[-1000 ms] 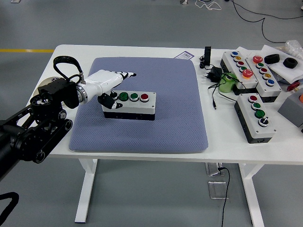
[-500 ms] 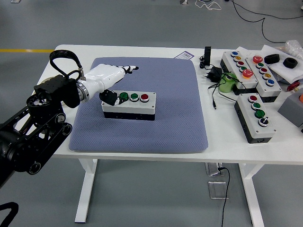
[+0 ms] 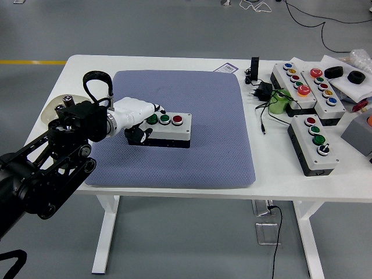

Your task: Pick up the button,place it on the desk,press the button,press the button

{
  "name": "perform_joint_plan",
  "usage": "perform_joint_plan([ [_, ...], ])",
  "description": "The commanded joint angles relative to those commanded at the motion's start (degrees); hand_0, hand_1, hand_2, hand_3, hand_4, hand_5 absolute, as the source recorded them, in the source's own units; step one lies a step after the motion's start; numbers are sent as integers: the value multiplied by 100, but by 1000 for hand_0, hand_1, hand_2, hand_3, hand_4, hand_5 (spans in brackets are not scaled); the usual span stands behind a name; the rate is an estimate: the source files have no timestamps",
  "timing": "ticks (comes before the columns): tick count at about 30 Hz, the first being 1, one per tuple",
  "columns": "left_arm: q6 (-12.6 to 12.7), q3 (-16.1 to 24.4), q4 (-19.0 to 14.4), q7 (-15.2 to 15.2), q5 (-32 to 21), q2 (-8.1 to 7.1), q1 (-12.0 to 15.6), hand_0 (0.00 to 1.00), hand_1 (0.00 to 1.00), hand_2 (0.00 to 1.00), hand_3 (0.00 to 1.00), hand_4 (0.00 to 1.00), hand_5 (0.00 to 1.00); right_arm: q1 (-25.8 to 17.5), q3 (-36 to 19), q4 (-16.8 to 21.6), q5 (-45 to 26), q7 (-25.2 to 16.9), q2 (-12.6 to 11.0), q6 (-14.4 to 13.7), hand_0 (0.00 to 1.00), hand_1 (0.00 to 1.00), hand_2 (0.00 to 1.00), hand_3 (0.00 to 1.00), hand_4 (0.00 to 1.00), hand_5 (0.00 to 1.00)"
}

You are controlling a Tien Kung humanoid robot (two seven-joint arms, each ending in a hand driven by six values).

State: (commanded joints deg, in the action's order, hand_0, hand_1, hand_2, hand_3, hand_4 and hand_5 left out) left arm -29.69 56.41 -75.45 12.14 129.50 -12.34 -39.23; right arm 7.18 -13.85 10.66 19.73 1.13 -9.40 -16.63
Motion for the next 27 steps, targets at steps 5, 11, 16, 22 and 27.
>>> perform_joint_plan([
  [5, -9, -51, -5, -17, -10, -13, -7, 65, 2, 53, 919, 446, 2, 1, 17, -4, -3, 2, -2, 0, 637, 533, 555, 635, 235, 244],
  [11, -6, -163, 49, -7, -22, 56, 24, 66, 2, 53, 916, 445, 2, 7, 4, -8, 4, 1, -4, -4, 637, 533, 555, 635, 235, 244],
  [16, -38, -291, 204, 20, -25, 107, -30, 65, 2, 52, 916, 446, 2, 13, -6, -8, 16, 2, -6, -6, 637, 533, 555, 635, 235, 244],
  [22, -226, -333, 289, 33, -40, 108, -31, 66, 2, 53, 916, 451, 2, 11, -22, -7, 27, -2, -7, -9, 636, 533, 555, 635, 235, 244],
  [27, 110, -303, 226, -25, -70, 113, -17, 59, 2, 48, 909, 460, 2, 6, -9, -8, 19, -2, -7, -10, 637, 532, 554, 635, 235, 244],
])
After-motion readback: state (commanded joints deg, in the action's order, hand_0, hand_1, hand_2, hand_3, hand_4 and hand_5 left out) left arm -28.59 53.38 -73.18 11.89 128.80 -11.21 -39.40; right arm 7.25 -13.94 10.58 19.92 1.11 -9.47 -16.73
